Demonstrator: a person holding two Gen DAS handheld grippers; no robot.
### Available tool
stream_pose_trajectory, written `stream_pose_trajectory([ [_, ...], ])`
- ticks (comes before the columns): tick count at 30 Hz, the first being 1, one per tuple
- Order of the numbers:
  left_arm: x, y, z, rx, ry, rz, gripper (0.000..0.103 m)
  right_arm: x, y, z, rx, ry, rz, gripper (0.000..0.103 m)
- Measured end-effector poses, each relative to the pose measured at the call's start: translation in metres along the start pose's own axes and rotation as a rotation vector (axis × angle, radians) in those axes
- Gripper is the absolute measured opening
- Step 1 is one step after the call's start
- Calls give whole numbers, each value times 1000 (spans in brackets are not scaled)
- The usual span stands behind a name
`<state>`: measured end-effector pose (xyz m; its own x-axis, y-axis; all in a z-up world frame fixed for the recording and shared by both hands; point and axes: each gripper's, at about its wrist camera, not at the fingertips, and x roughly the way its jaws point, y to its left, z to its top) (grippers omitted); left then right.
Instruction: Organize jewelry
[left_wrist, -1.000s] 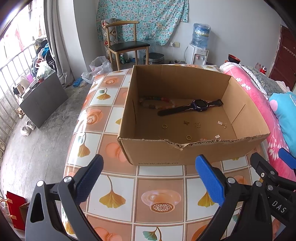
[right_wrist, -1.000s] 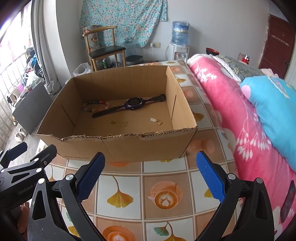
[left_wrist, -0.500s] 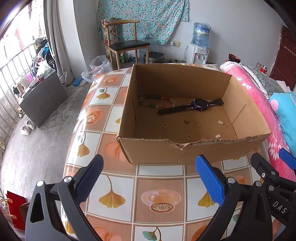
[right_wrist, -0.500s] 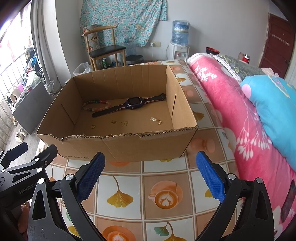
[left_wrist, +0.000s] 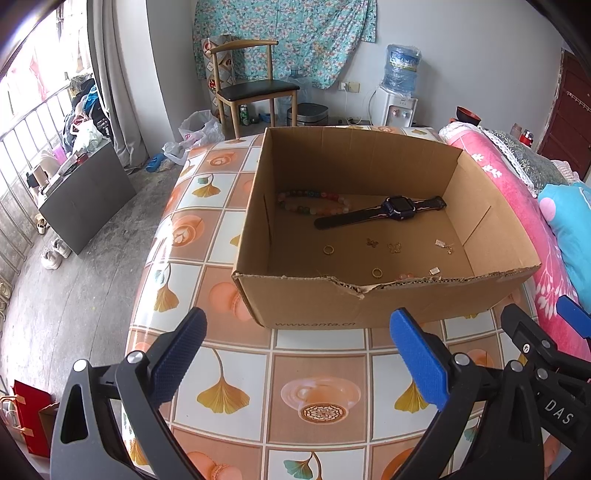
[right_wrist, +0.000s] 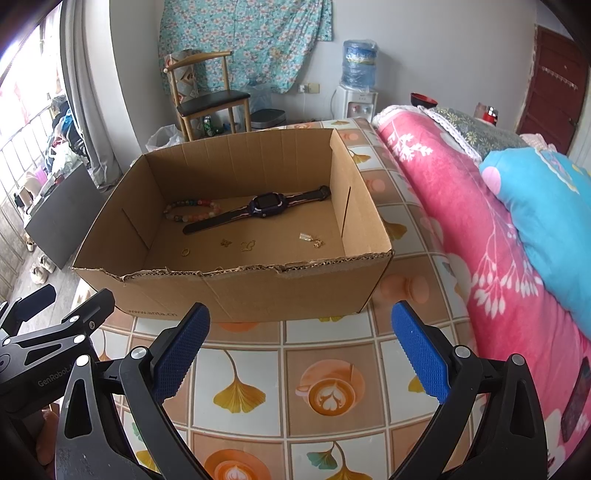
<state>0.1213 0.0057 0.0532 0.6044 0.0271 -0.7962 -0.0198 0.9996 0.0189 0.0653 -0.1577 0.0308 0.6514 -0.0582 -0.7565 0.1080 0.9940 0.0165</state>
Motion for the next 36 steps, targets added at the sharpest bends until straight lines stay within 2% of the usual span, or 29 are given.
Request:
stream_pose_trajectory([
  [36, 3, -1, -3, -4, 8, 1, 98, -1, -1, -4, 14, 6, -9, 95],
])
